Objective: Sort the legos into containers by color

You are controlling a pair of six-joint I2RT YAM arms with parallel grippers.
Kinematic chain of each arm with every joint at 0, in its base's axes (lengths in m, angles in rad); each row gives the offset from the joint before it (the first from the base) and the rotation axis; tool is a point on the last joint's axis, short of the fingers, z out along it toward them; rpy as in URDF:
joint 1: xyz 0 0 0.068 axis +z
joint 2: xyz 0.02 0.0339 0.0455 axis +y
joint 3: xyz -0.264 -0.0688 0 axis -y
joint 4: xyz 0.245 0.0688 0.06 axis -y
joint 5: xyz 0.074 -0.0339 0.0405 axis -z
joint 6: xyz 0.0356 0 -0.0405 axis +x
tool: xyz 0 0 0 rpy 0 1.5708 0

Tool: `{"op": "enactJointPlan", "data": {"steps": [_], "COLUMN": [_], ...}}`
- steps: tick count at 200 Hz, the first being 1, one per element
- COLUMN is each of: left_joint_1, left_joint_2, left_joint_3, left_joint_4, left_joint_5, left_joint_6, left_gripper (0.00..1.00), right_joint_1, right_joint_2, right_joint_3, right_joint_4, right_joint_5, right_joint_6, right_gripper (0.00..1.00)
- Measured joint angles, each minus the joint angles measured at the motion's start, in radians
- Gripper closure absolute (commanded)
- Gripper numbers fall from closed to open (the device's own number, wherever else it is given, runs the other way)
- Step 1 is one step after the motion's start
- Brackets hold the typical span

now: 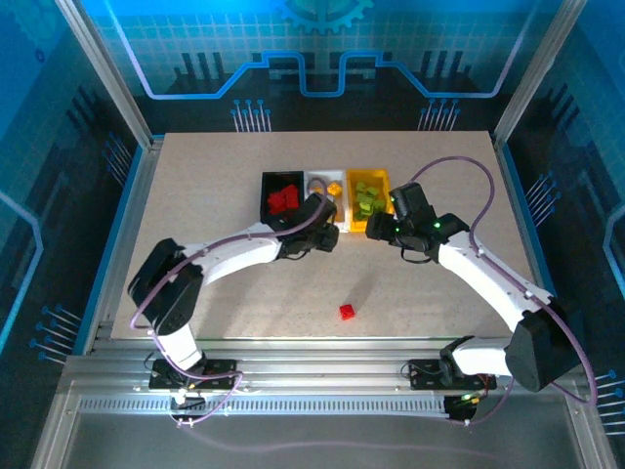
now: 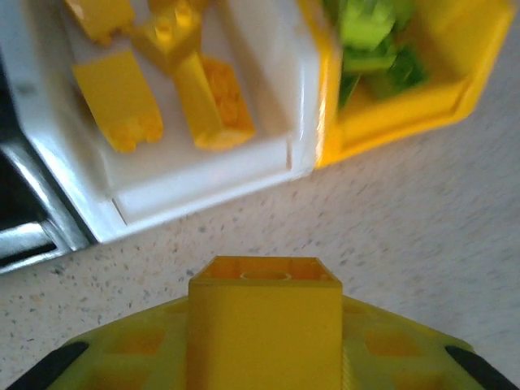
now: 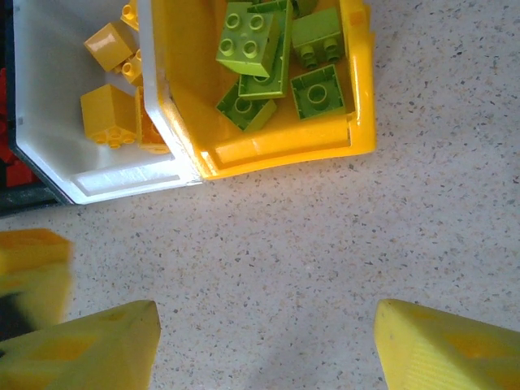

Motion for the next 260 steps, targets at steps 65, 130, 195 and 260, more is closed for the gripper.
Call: {"op": "enactJointPlan", "data": {"steps": [65,130,195,260], "left_joint_1": [0.145,0.175,0.168,0.114], "left_joint_2": [0.225,0.472,0.274,-0.256], "left_joint_3": [0.357,0.537,0.401,-0.070], "left_joint_4": [-0.031,-0.152,-0.103,0.062], "left_joint_5": [0.052,0.063,0.127,0.139], "left_joint_6": [-0.052,-0.072,-0.118,-0.166], "left_gripper": [0.68,0.36,0.01,0.01], "right_joint_1": [-0.006,-0.006,0.130,0.394], "right_joint_2": [0.000,-0.040,-0.063,0.122], "right_joint_3": [-0.003,-0.046,-0.105,-0.105], "right_joint_4": [-0.007,-0.026,-0.026,-0.037], "right_joint_5": [-0.002,-0.049,-0.149,-0.167], "right_joint_6": [0.000,-0.005,-0.074,-0.087], "right_gripper": [0.29,0.27,0.22,0.17]}}
